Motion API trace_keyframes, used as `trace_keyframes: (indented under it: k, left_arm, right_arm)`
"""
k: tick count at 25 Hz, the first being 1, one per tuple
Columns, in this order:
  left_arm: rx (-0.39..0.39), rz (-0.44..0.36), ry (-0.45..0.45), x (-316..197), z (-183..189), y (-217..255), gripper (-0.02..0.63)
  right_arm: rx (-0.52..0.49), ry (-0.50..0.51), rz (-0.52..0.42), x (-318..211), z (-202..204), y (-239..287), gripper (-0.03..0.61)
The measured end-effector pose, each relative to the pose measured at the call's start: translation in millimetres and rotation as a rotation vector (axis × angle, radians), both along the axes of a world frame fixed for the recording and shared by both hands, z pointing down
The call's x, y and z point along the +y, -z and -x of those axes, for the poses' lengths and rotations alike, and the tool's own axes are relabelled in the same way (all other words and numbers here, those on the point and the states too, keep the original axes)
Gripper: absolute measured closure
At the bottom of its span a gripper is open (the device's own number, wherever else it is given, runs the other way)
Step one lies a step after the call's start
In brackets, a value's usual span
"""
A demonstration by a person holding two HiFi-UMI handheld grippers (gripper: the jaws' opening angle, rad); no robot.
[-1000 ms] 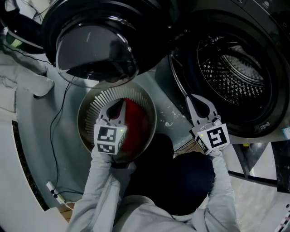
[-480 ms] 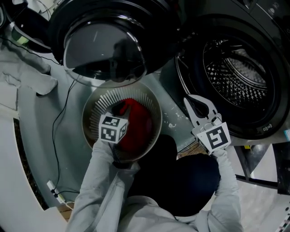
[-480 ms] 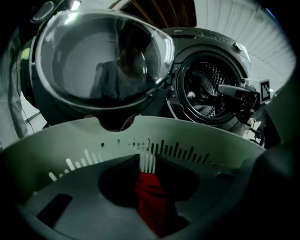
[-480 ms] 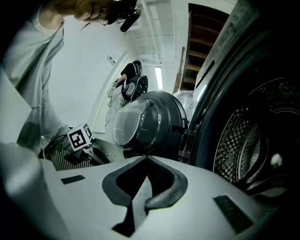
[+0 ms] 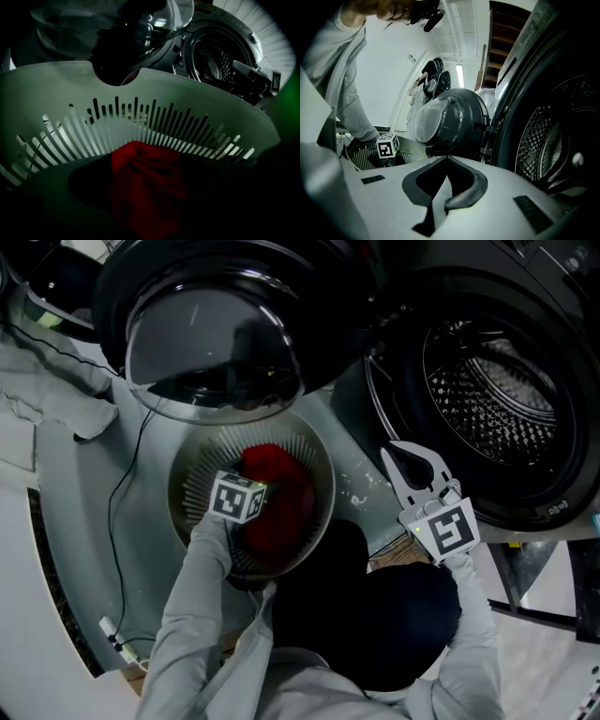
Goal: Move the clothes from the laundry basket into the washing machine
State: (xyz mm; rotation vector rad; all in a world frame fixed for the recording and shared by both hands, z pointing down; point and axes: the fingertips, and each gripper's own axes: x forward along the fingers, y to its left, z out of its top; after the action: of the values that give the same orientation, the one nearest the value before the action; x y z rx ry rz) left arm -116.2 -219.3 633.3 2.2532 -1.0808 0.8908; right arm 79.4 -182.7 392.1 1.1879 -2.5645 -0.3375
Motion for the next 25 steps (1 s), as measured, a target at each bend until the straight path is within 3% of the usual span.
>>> trace_keyframes:
  k: [5,8,13,19,25]
  left_arm:
    - [-0.067,0.161,0.006,17,12,-38,0.103]
    - [-0.101,0.207,-0.002,22,12,-56,0.075]
    - [-0.224,0.207,-0.027,19,17,-91,0.064]
    - [-0.300,0.257,-0.035,32,21,-126,0.064]
    - [-0.381,0.191,-0.047,32,12,-151,0.066]
  right_arm:
    - [-0.008,0.011,0.010,-2,0,-6,0.561]
    - [-0.001,-0.009,0.028,-4,-3,-9,0.561]
    - [-0.010,-0.011,0.048,-3,-6,-15,0.561]
    - [0.008,-0.001,0.063,0,-17,-30,0.561]
    - [0.011,-0.015,0.075,0,-20,-35,0.561]
